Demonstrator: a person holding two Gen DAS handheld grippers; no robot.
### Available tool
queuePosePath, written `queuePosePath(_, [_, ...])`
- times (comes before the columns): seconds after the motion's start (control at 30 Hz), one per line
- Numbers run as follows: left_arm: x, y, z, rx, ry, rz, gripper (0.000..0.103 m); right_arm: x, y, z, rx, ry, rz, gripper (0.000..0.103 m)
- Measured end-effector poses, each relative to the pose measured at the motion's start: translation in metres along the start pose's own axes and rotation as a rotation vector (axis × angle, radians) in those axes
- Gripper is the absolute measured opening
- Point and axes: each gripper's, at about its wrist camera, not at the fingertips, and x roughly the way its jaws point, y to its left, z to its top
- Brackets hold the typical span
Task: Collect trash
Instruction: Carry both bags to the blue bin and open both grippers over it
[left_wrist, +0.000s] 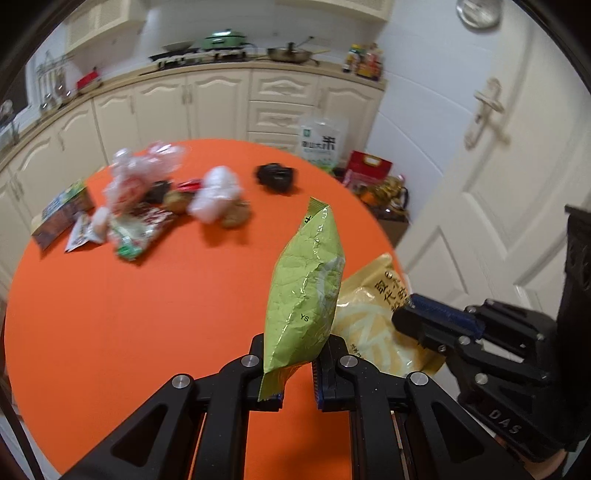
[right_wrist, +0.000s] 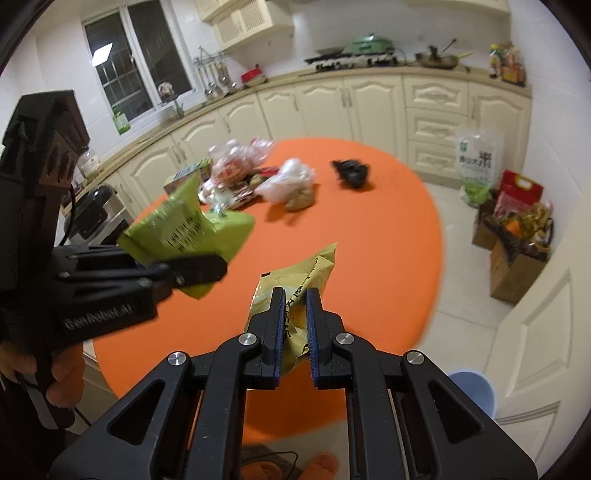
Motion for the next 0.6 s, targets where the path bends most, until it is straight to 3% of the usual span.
queuePosePath(0.33, [0.037, -0.124, 0.012, 0.156, 0.033, -0.105, 0.008, -0.097, -0.091, -0.028, 0.094, -0.071, -0.169, 0.011])
queuePosePath(0.6, [0.1, -0.195, 0.022, 0.244, 0.1, -0.148, 0.008, -0.11, -0.16, -0.066, 0.186, -0.033, -0.266, 0.011])
